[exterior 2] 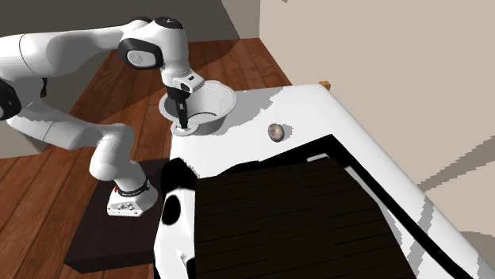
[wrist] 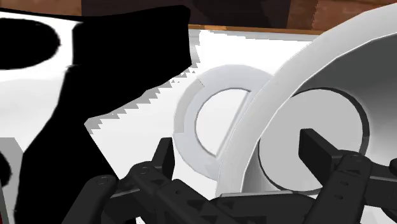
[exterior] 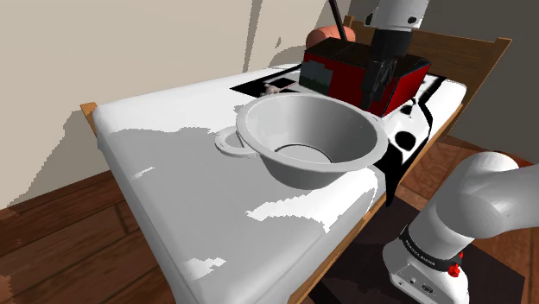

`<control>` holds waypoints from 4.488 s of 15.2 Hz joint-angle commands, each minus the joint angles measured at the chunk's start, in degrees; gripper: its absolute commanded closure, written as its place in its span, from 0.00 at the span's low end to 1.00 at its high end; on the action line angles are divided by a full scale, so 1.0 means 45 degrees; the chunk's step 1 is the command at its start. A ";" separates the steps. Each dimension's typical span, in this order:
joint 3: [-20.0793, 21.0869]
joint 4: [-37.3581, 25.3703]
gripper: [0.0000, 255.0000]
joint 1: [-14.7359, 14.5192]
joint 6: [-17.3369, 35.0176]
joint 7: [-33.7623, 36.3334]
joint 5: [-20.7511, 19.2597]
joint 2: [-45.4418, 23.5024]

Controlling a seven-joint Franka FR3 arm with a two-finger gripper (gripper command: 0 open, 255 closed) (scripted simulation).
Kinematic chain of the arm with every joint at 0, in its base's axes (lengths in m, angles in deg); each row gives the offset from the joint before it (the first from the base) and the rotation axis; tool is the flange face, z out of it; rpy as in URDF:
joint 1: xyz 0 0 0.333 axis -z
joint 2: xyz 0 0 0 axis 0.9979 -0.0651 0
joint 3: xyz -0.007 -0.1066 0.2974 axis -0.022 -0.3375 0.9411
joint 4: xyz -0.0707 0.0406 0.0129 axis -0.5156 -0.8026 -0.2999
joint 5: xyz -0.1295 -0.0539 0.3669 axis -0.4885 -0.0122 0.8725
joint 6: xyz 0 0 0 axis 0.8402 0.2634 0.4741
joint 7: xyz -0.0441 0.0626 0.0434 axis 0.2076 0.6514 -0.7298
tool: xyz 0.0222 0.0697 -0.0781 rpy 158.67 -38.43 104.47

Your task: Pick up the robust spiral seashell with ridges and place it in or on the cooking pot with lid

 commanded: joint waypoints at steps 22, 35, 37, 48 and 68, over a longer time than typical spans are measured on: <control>-0.1297 -0.6141 0.00 -0.1739 0.4083 -1.0050 -0.3230 -0.9498; -0.0763 -0.9254 0.00 -0.2183 0.5404 -1.3272 -0.4043 -1.3208; -0.0785 -0.8994 0.00 -0.2147 0.5723 -1.3258 -0.4058 -1.3263; -0.0802 -0.8801 1.00 -0.2120 0.5970 -1.3247 -0.4070 -1.3314; -0.0782 -1.0653 1.00 -0.2153 0.4018 -1.3635 -0.3957 -1.3179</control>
